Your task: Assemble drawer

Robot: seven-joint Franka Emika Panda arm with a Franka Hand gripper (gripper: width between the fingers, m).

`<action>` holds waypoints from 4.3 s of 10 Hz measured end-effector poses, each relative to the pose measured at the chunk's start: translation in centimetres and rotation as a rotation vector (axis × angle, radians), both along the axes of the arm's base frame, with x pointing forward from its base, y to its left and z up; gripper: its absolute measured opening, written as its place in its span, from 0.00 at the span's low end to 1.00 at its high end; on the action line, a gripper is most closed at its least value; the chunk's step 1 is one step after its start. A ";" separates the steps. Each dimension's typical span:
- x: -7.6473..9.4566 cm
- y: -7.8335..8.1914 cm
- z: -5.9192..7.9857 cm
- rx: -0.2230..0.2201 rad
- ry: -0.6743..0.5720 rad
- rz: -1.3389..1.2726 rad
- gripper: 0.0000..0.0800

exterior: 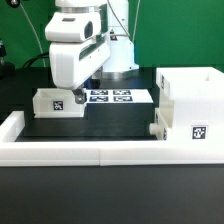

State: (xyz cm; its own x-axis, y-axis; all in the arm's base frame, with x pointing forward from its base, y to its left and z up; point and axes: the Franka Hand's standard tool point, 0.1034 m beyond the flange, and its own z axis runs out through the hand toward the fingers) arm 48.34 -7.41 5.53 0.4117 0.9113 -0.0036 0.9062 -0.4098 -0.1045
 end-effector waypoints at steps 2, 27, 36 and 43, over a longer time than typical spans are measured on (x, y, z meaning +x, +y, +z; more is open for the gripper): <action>-0.8 -1.8 -0.3 0.010 0.008 -0.159 0.81; -9.2 -1.6 -4.9 -0.041 -0.063 -1.091 0.59; -9.1 -1.6 -4.9 -0.041 -0.064 -1.090 0.05; -4.2 0.8 -0.4 -0.025 -0.020 -0.840 0.05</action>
Offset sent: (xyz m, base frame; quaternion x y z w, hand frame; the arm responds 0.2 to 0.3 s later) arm -0.0489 -0.0238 0.0108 -0.0533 0.0285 0.2372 0.9696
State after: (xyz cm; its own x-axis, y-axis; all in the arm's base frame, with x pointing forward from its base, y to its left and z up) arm 44.14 -6.60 5.14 0.9534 0.3016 -0.0057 0.3004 -0.9510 -0.0735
